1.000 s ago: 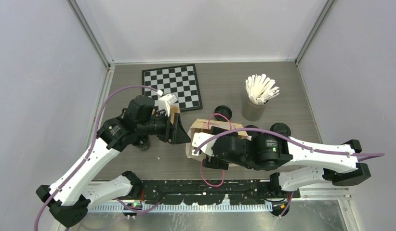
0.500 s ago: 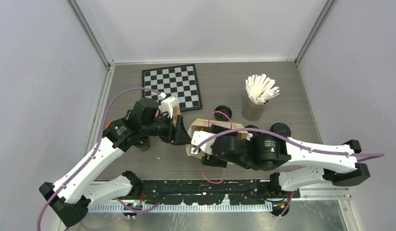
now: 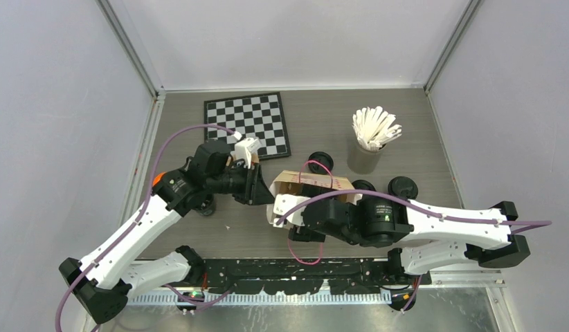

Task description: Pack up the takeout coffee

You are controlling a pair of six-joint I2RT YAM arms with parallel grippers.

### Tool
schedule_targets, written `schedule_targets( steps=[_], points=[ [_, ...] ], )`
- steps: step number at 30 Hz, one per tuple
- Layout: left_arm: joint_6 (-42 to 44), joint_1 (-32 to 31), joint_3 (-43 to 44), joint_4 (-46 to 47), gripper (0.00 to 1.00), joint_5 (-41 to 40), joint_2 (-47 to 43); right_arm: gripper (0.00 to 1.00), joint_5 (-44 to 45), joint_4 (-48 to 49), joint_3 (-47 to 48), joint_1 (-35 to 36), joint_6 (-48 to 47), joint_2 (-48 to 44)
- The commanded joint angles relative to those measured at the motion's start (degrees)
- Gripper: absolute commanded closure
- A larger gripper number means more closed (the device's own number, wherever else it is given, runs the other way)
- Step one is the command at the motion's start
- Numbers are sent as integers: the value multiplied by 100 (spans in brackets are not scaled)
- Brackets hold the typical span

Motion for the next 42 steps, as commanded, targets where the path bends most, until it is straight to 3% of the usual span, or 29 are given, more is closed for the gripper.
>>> schedule_targets(
  steps=[1, 4, 5, 17, 23, 42],
  points=[
    [13, 18, -98, 321, 81, 252, -45, 38, 38, 487, -185, 33, -448, -28],
    [-7, 24, -271, 490, 99, 413, -144, 37, 112, 806, -389, 3, -767, -100],
    [-2, 23, -355, 554, 100, 468, -189, 37, 75, 845, -413, -20, -847, -93],
    [68, 22, -687, 871, 100, 913, -417, 38, -223, 1012, -359, -311, -1436, 355],
    [-230, 24, -807, 993, 100, 1003, -503, 38, -32, 1445, -922, -342, -1958, 229],
    [-304, 20, -1113, 1082, 100, 983, -837, 38, -858, 2723, -1791, -838, -2823, 148]
  ],
)
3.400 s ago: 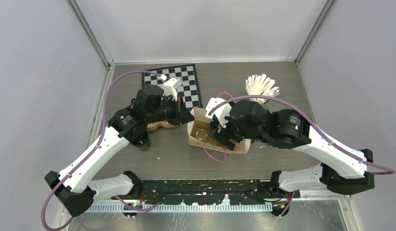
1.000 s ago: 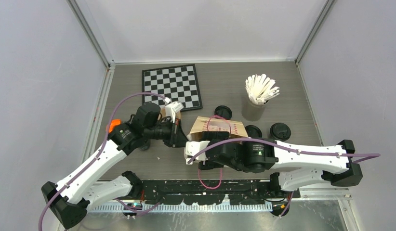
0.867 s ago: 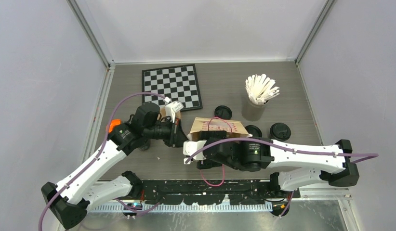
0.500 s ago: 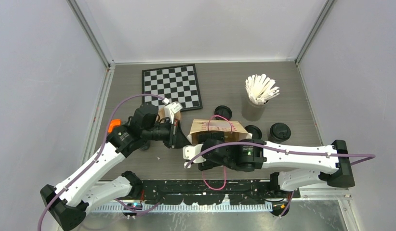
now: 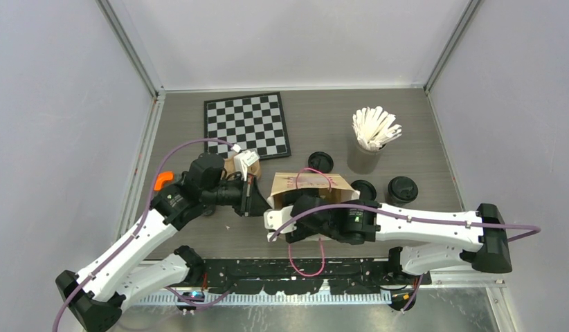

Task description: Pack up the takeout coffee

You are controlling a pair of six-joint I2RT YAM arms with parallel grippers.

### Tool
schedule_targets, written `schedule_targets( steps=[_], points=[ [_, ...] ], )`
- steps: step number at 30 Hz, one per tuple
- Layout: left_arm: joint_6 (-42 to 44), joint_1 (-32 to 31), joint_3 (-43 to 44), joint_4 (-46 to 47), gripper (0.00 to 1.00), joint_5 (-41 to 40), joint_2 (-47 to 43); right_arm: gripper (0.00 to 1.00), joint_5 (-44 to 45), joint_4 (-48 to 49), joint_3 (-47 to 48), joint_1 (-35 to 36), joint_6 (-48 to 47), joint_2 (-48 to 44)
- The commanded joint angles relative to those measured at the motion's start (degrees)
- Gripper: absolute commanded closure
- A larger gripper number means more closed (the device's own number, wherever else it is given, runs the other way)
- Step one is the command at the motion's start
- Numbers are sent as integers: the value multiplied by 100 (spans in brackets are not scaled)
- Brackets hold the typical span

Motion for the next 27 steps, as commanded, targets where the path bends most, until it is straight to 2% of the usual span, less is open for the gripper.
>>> schedule_targets(
  steps=[1, 18, 27],
  points=[
    [-49, 13, -68, 248, 100, 160, -141, 38, -175, 576, -42, -54, -283, -32],
    [-338, 13, -152, 280, 100, 103, -237, 38, -307, 989, -510, -375, -584, 19],
    [-413, 12, -192, 300, 100, 93, -259, 40, -348, 1564, -764, -391, -929, 113]
  ],
)
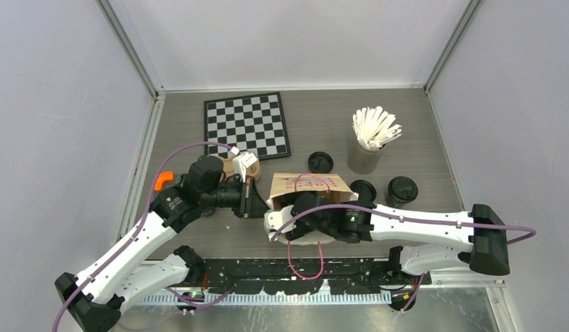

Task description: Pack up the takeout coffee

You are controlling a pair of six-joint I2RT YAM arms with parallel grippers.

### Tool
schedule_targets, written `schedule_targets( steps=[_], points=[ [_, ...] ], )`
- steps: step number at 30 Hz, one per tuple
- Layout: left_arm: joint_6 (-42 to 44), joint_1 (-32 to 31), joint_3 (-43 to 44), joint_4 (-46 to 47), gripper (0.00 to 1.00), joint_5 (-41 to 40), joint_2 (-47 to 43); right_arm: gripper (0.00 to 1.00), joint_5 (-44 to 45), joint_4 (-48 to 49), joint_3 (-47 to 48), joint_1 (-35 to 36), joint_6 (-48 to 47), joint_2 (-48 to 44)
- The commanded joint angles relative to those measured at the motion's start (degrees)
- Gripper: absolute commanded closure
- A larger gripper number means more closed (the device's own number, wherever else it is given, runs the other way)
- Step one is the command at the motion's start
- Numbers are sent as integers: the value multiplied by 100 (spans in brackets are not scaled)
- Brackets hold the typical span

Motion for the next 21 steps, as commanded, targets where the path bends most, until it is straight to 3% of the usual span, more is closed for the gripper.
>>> schedule_targets(
  steps=[1, 21],
  points=[
    [-81, 13, -13, 260, 100, 88, -109, 39, -73, 534, -91, -60, -265, 106],
    [-516, 15, -164, 766, 100, 192, -47, 36, 271, 843, -92, -323, -214, 460]
  ],
)
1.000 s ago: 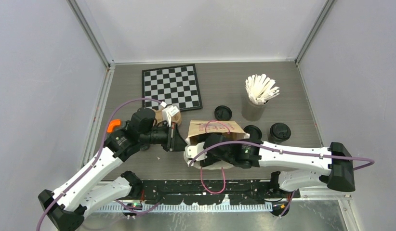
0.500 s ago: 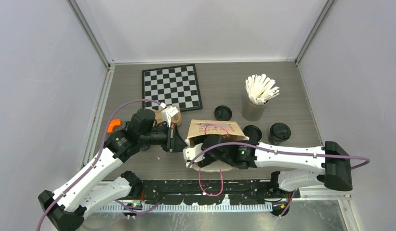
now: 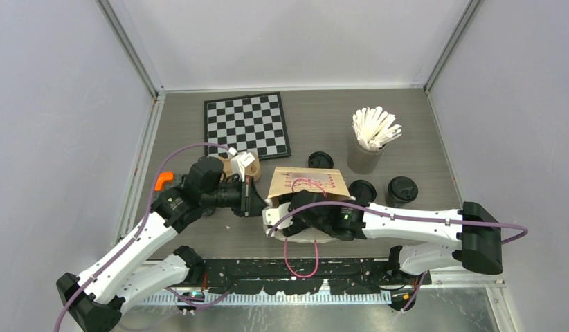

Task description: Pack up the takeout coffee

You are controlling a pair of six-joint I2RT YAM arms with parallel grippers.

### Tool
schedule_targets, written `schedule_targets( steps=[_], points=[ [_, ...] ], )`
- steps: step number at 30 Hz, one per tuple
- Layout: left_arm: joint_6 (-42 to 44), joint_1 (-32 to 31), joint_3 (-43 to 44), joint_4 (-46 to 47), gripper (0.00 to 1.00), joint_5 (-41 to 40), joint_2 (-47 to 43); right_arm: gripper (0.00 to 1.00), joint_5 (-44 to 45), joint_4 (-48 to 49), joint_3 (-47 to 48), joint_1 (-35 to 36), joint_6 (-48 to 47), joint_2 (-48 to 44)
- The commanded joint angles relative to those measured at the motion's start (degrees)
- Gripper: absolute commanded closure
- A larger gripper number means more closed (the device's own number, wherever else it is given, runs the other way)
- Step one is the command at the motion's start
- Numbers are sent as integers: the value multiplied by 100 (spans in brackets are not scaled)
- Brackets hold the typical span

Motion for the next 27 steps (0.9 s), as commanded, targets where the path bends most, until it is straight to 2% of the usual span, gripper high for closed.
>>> schedule_targets(
  steps=[1, 14, 22, 27],
  points=[
    [-385, -37, -29, 741, 100, 413, -30, 36, 343, 228, 97, -63, -24, 153],
    [-797, -35, 46, 965, 100, 442, -57, 36, 262, -41, 181, -63, 33, -51],
    [-452, -39, 212, 221, 100, 265, -168, 36, 96, -413, 281, -60, 196, -398],
    [-274, -35, 248, 114, 100, 265, -197, 36, -126, -943, 482, -60, 289, -729]
  ],
)
